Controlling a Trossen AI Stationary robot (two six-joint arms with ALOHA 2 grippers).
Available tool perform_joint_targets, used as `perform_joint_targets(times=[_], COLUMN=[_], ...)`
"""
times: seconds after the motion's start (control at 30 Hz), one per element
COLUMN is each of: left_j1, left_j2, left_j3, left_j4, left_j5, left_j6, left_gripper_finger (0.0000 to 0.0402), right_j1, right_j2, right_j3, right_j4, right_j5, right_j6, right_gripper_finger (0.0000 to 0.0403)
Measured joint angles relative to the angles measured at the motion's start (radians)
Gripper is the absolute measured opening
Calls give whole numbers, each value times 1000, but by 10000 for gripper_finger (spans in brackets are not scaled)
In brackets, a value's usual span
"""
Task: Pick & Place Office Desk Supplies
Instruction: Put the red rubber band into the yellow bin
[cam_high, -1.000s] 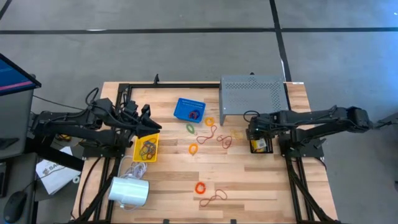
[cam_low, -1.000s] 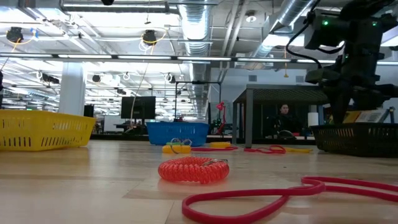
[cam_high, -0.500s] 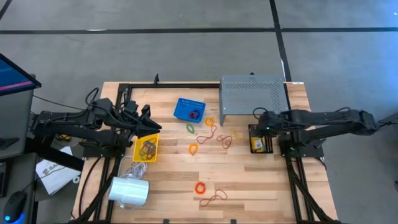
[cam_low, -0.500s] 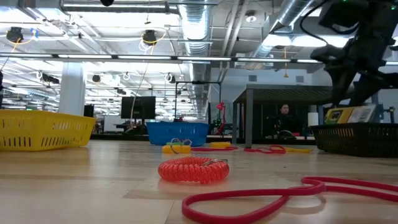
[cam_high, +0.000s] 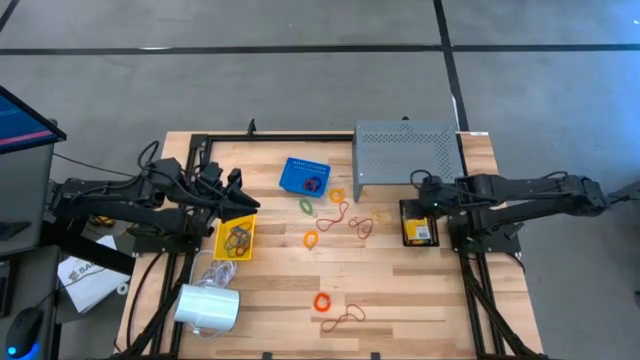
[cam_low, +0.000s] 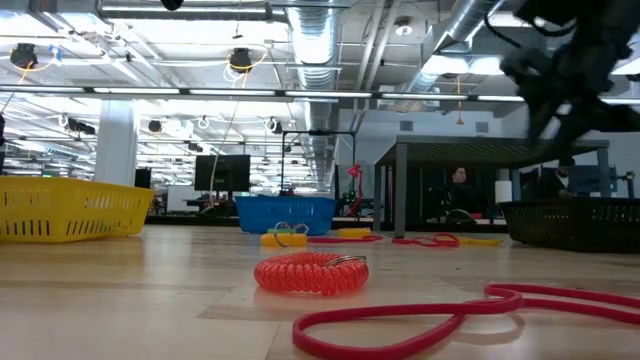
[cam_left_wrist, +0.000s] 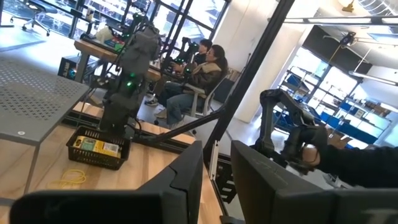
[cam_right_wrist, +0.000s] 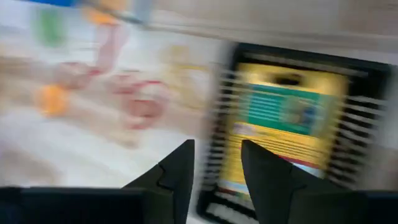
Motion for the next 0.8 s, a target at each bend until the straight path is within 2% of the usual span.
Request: perform_joint_targets(times=[0.2,0.37,0.5,0.67,0.8], left_j1=[0,0,0,0,0], left_j2=[0,0,0,0,0], left_j3=[0,0,0,0,0], left_j4=[-7,-8,-8,-8,-11], left_j5=[0,0,0,0,0], left_j6=[0,0,0,0,0], left_gripper_finger=[78,78,78,78,78], right_j1=[100,207,275,330,357], right_j2=[65,205,371,578,701], right_j3=[2,42,187,413,537], right_j4=[309,517,525,443,391], right_j5=[-1,5,5,-7,-79], right_j6=[-97,-187,-322,-509,-591], right_gripper_finger=[119,99,83,72,72])
